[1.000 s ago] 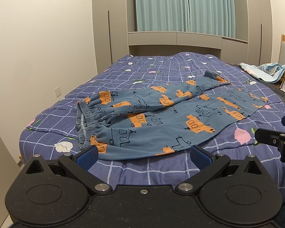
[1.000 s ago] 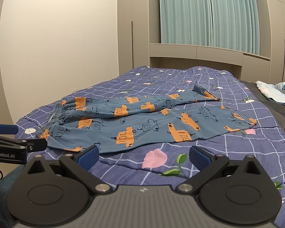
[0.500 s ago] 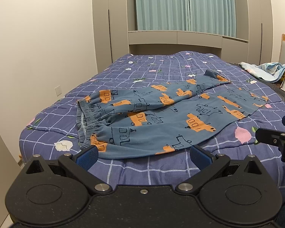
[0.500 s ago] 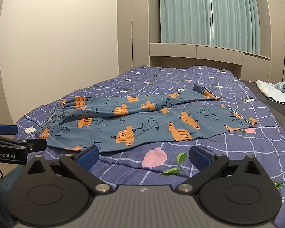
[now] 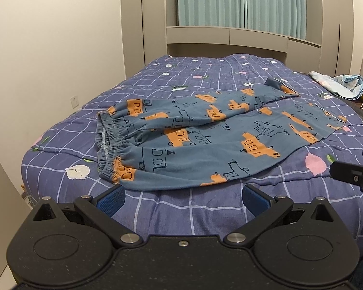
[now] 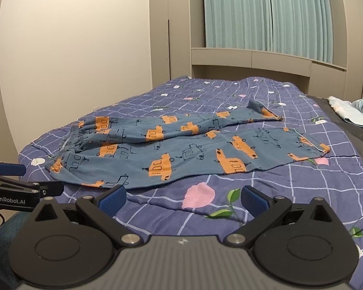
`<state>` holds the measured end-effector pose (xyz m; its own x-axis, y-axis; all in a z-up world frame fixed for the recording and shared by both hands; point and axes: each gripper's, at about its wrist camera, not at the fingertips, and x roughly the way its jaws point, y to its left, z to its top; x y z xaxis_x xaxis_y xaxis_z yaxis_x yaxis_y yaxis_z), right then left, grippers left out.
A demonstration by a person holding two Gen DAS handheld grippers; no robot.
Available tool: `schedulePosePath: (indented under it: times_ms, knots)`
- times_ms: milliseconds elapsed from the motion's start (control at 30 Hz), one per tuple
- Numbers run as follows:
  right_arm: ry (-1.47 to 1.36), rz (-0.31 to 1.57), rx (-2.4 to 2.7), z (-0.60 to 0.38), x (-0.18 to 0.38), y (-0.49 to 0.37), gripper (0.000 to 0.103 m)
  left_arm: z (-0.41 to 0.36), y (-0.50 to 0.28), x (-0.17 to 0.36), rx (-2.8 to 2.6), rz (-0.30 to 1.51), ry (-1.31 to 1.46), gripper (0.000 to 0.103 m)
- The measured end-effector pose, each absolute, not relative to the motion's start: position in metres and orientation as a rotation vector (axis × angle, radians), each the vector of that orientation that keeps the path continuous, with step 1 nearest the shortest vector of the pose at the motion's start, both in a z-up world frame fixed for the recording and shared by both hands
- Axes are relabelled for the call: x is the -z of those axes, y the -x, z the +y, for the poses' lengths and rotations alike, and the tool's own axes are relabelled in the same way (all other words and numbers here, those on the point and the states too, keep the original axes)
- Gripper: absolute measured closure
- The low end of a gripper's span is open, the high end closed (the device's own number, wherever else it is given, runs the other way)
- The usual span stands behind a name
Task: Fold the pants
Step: 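Move both tools to the pants' waistband corners, one at each corner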
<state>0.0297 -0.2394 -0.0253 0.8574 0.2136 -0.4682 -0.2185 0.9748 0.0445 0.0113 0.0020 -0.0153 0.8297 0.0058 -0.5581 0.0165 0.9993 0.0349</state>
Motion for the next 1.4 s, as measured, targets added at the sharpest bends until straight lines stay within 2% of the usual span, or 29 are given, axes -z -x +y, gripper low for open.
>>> schedulePosePath:
  times_ms: [467, 967, 1400]
  knots:
    - [0.147, 0.638, -0.248, -0.21, -0.007, -0.104, 0.0, 0.032, -0.078, -0.018, -0.041, 0.586, 0.053, 0.0]
    - [0.222, 0.617, -0.297, -0.188, -0.022, -0.17, 0.0, 0.084, -0.15, -0.052, -0.129, 0.588, 0.03, 0.001]
    - [0.321, 0.584, -0.391, -0.153, -0.023, -0.253, 0.0, 0.117, -0.236, -0.052, -0.169, 0.637, -0.089, 0.0]
